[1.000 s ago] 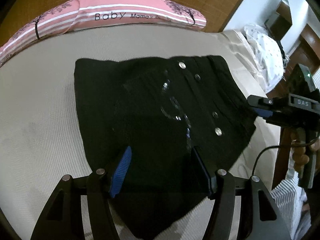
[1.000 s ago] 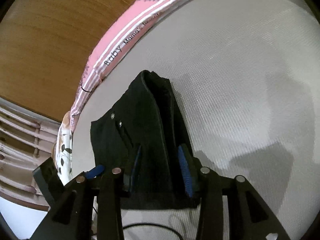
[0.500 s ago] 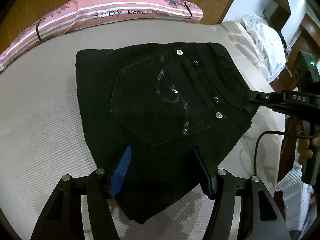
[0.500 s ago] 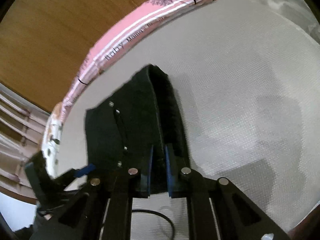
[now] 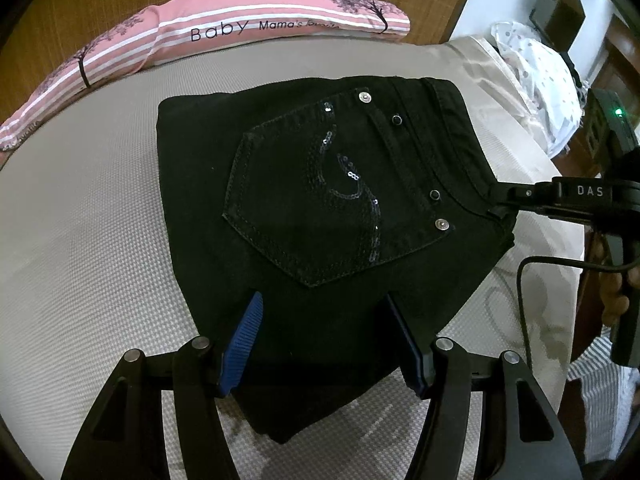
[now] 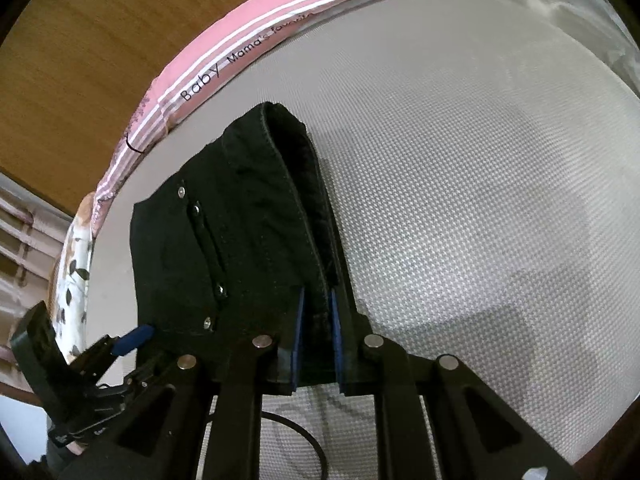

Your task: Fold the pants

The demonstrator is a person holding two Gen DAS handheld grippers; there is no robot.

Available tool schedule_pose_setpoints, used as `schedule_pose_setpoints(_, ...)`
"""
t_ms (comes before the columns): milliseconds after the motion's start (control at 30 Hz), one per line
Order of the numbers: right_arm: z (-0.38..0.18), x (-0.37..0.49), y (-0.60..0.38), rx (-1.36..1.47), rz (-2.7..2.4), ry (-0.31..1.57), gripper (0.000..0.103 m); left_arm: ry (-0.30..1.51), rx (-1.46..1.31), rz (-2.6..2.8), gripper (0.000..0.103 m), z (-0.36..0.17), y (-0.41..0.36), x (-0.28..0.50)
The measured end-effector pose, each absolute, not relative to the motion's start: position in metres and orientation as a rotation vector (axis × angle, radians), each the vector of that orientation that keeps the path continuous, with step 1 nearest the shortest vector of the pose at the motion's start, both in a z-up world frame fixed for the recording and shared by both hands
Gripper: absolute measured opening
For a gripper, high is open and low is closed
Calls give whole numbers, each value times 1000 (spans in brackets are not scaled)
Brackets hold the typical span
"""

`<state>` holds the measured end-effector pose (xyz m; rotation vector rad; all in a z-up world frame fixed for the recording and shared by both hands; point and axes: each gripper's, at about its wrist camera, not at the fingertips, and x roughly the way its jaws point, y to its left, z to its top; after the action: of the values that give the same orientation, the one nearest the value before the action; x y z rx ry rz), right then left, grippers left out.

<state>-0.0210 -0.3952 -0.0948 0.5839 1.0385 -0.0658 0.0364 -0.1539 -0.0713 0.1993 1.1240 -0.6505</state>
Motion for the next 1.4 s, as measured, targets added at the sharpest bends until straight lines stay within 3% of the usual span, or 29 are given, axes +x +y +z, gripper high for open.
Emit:
schedule_pose_setpoints(467,-72,-21,-405,661,-70,995,22,1119,-21,-767,63,-46,-120,69)
schedule_pose_setpoints(833,-26,38,-387,460,-45,915,21,1064,-31,-627,63,-43,-121,156)
schedule_pose_setpoints(1067,-49,79,-375,376,-51,979,21,1054,62,-592,63,-63,-139,190)
schedule_pose_setpoints(1400,-83,80,-391,473,-44,1040,13,1095,2,-573,68,-78,-129,199)
